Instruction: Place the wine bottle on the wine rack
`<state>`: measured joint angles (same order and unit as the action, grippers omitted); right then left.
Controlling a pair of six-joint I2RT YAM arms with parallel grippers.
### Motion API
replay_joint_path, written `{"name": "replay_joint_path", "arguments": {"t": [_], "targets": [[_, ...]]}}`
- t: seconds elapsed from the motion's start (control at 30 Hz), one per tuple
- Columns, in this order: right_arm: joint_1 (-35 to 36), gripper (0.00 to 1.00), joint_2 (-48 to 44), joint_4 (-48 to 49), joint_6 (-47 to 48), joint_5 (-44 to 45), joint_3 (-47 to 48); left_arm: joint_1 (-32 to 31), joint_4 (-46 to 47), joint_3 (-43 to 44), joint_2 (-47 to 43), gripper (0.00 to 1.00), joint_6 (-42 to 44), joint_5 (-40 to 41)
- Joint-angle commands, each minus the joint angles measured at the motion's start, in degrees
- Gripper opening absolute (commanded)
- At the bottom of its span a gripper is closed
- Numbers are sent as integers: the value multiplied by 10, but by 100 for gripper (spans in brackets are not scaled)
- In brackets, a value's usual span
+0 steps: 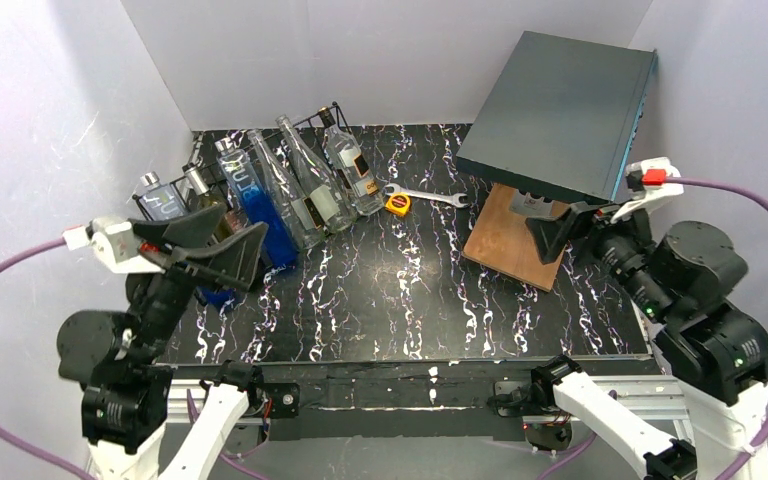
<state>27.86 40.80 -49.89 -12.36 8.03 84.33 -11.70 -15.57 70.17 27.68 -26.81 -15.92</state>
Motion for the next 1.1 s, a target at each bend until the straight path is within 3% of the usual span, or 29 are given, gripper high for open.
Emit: {"name": "replay_joint_path", "arguments": {"t": [0.0, 0.43, 1.07], "targets": [[0, 98, -3, -13, 33, 19, 50, 3, -27, 18, -39, 94, 27, 37], [1, 100, -20, -50, 25, 79, 150, 3, -53, 39, -110, 97, 55, 85], [1, 100, -40, -26, -11, 82, 147, -1, -59, 25, -124, 98, 72, 94]]}}
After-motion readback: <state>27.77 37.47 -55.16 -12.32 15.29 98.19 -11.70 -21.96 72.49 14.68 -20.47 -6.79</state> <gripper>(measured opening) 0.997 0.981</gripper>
